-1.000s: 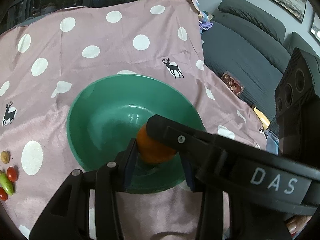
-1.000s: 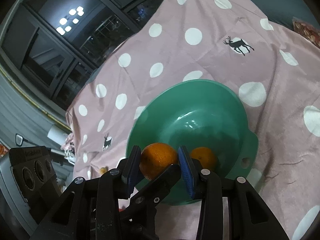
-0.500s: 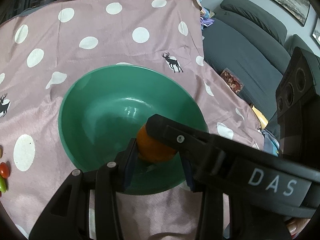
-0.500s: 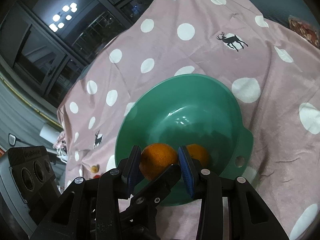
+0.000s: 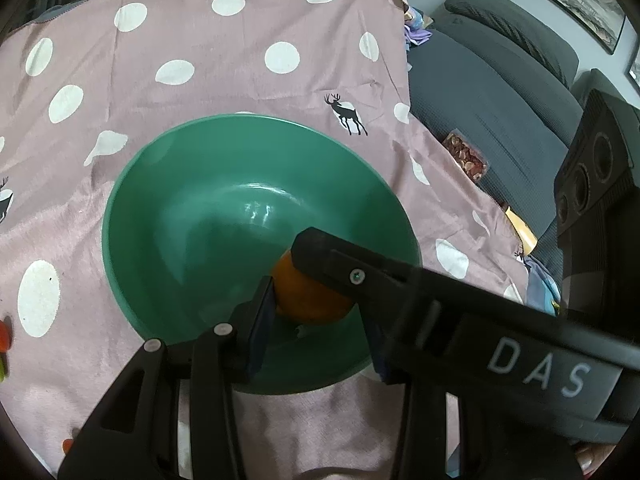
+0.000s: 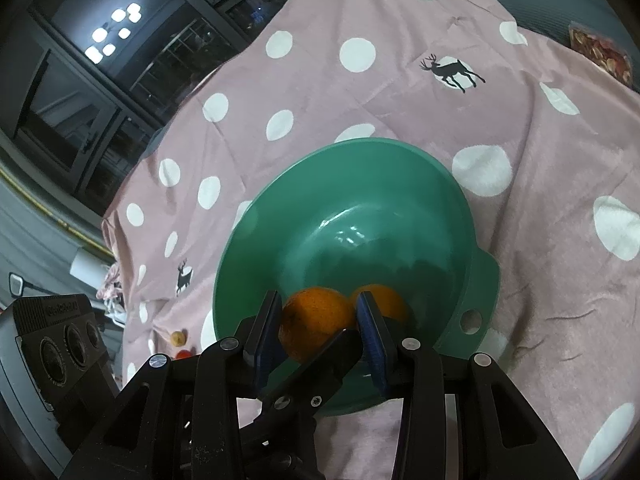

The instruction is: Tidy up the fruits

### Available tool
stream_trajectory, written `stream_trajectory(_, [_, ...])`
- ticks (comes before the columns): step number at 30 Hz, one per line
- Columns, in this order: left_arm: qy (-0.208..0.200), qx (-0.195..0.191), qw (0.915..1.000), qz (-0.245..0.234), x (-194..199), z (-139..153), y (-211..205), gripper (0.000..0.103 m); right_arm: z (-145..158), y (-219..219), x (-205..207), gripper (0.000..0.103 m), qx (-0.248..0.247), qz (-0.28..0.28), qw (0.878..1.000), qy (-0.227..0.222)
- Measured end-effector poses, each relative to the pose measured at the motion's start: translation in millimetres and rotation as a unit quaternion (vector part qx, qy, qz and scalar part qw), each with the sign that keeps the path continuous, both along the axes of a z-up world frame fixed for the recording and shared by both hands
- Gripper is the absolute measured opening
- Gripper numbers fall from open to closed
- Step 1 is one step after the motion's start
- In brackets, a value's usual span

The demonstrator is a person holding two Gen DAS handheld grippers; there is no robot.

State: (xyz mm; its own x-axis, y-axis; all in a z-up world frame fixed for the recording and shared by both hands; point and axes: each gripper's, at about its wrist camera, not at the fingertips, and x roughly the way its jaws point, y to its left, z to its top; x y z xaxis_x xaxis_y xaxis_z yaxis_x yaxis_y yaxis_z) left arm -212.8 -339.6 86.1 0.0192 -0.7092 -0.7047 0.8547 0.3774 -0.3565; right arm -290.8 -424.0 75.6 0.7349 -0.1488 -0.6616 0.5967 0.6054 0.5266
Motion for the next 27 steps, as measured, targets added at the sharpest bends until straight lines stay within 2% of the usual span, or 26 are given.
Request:
stream_trajectory(12, [-0.004,0.006,1.0,0.003,-0.4,-3.4,-4.5,0.042,-2.7,-2.6,0.8,0.042,0.004,-0.009,1.0,0.009])
stream_trajectory(16, [0.003,-0.004,1.0,0.003,0.8,-0.8,-0.4,0.043,-2.4,-5.0,-1.1,0.042,0.005,-0.021,1.0,0.013])
stream_trajectory(22, [-0.024,-0.024,0.9993,0.015,-0.2,19.5,28.5,0.058,8.7,-1.3,-7.0,0.042,-0.016,-0.035,0.999,-0.001])
stream_trajectory(27, [-0.051,-0.026,0.9968,0.057,9.7,41.8,72.0,0.077,22.2,11.7,-1.9,0.044,-0.036,-0.022,0.999,-0.011])
